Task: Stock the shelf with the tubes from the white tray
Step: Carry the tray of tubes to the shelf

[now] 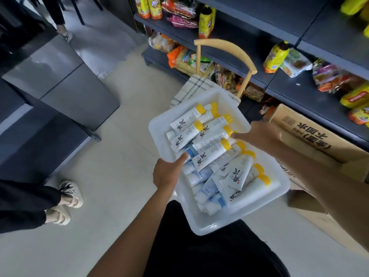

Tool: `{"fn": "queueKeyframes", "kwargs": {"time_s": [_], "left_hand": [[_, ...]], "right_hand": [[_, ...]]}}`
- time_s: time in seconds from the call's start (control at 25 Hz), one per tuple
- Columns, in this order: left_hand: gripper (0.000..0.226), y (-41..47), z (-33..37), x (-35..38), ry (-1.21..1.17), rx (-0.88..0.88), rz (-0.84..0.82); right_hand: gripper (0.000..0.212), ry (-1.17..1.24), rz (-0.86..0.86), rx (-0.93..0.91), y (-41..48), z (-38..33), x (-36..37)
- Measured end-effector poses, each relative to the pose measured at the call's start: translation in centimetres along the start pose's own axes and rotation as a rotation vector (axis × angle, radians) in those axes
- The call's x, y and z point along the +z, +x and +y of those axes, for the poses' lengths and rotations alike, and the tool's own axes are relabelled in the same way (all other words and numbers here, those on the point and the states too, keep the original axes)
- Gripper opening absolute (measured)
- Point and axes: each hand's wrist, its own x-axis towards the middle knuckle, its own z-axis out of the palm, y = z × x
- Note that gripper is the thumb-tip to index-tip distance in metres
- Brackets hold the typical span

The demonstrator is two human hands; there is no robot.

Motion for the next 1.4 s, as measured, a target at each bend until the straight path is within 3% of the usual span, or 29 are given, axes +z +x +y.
{"fn": "queueKeyframes", "kwargs": {"time_s": [0.08, 0.2, 0.48, 0.68, 0.88, 1.08, 1.28, 1.4], "left_hand": [[0.098, 3.5, 2.5, 0.1, -0.032, -0.049, -0.052], [0.074, 8.7, 6.2, 0.0, -0.064, -0.093, -0.168], [0.098, 19.5, 14.4, 1.6, -0.212, -0.298, -0.301], [0.075, 24.3, 18.5, 4.7, -0.241, -0.439, -0.432], [0.072, 28.4, 22.7, 10.0, -0.338, -0.569, -0.448], [0.124, 32.5, 25.9, 15.5, -0.401, -0.741, -0.430], [0.101, 35.7, 26.7, 20.1, -0.390, -0.781, -0.389], [0.092, 37.6, 26.5, 21.3, -0.374, -0.813, -0.379]], "right_hand": [[0.069, -0.023, -0.005, 0.007, 4.3, -2.7, -1.7], [0.085, -0.095, -0.030, 0.024, 10.9, -6.1, -3.1], [0.090, -0.025, -0.063, 0.126, 24.8, -12.4, -3.7], [0.089, 0.021, -0.039, 0.191, 34.0, -14.4, -3.4], [0.092, 0.041, -0.057, 0.185, 42.9, -13.5, -2.3], [0.091, 0.031, -0.125, 0.197, 51.0, -11.1, -0.2], [0.076, 0.019, -0.177, 0.137, 56.7, -9.8, 0.3], [0.082, 0.036, -0.189, 0.105, 58.3, -9.9, 1.7]]}}
